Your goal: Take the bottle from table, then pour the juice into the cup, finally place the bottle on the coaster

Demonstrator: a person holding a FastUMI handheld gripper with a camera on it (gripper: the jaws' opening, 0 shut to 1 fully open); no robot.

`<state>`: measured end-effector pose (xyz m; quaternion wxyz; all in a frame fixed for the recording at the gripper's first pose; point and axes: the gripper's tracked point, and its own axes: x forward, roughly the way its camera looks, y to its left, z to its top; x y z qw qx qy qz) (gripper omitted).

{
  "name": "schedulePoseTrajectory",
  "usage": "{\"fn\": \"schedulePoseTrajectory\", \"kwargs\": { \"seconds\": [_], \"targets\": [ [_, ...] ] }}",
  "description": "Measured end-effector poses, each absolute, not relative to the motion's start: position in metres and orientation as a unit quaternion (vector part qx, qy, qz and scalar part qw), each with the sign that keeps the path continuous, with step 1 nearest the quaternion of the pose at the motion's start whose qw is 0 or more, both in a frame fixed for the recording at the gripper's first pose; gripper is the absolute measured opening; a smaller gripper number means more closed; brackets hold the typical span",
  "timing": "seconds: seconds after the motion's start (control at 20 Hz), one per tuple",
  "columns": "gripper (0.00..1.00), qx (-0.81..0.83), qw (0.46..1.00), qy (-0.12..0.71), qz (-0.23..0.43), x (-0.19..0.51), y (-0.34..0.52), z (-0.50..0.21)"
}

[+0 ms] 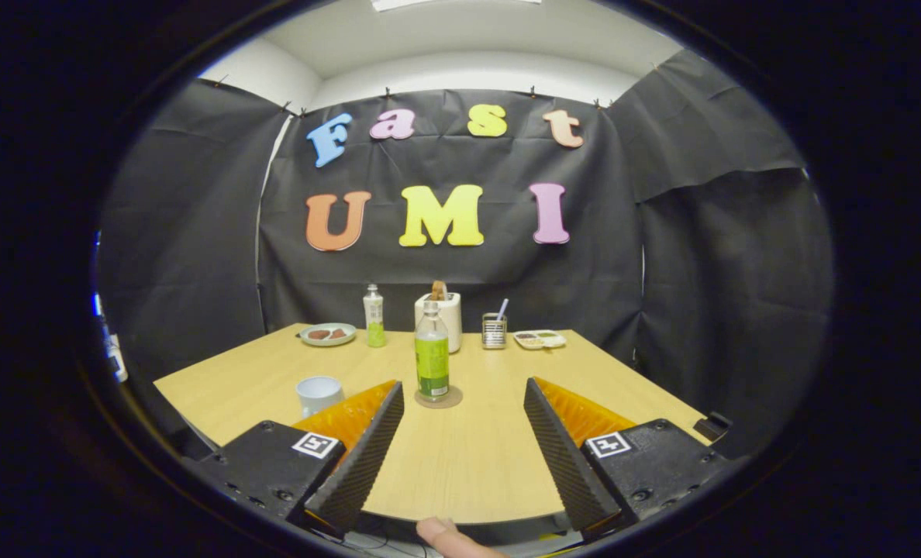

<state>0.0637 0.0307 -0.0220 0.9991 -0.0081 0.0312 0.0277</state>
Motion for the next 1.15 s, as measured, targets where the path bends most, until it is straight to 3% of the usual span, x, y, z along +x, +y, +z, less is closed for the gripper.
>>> {"fn": "schedulePoseTrajectory", "kwargs": {
  "seconds": [1.15],
  "targets": [
    [1.0, -0.034, 0.999, 0.026, 0.019, 0.052, 0.028, -0.025]
  ]
}}
